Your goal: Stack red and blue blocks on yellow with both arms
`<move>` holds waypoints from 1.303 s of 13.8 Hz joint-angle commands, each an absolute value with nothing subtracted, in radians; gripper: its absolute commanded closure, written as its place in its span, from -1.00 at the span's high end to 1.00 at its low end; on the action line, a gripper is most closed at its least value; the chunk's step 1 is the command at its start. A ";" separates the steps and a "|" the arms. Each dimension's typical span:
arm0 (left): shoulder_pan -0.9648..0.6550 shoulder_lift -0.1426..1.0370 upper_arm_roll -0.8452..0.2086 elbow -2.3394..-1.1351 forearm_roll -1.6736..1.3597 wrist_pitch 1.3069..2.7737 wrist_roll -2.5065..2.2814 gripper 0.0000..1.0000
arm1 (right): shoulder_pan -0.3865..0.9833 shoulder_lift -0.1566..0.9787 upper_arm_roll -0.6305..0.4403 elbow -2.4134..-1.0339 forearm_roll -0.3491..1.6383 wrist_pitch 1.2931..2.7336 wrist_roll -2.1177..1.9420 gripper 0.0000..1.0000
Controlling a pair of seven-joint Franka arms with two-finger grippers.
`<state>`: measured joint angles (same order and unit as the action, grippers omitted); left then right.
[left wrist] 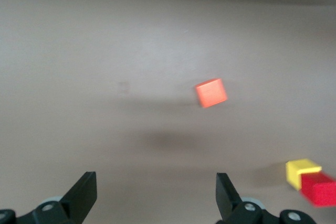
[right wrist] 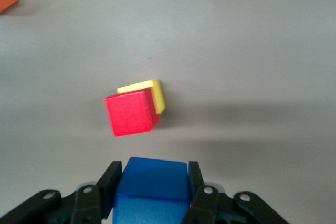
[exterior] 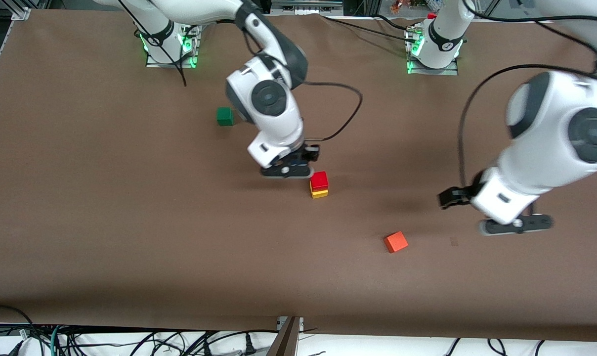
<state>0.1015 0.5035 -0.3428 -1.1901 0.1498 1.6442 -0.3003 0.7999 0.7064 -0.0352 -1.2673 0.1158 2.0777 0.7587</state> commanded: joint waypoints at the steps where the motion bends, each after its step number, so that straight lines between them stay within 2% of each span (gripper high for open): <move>1: 0.156 0.453 -0.357 -1.189 0.133 1.557 -0.198 1.00 | 0.827 0.774 -0.052 -1.163 0.078 2.088 0.796 -0.08; 5: 0.250 0.373 -0.344 -1.242 0.050 1.516 -0.109 1.00 | 0.848 0.844 -0.052 -1.082 -0.001 2.103 0.795 -0.08; 8: 0.239 0.205 -0.273 -1.421 0.002 1.516 -0.063 1.00 | 0.854 0.856 -0.051 -1.081 -0.040 2.135 0.782 -0.08; 10: 0.223 0.140 -0.241 -1.514 -0.005 1.523 -0.063 1.00 | 0.853 0.867 -0.052 -1.081 -0.041 2.154 0.779 -0.08; 13: 0.157 0.107 -0.170 -1.568 -0.025 1.535 -0.063 1.00 | 0.853 0.868 -0.052 -1.081 -0.041 2.164 0.779 -0.08; 18: 0.172 0.144 -0.172 -1.546 -0.021 1.534 -0.061 1.00 | 0.853 0.880 -0.052 -1.085 -0.049 2.164 0.778 -0.08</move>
<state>0.1769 0.1514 -0.1830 -1.5399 -0.0016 1.5216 -0.0876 0.8453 0.8563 -0.0438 -1.1222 -0.0344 2.1668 0.7792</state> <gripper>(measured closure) 0.000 0.441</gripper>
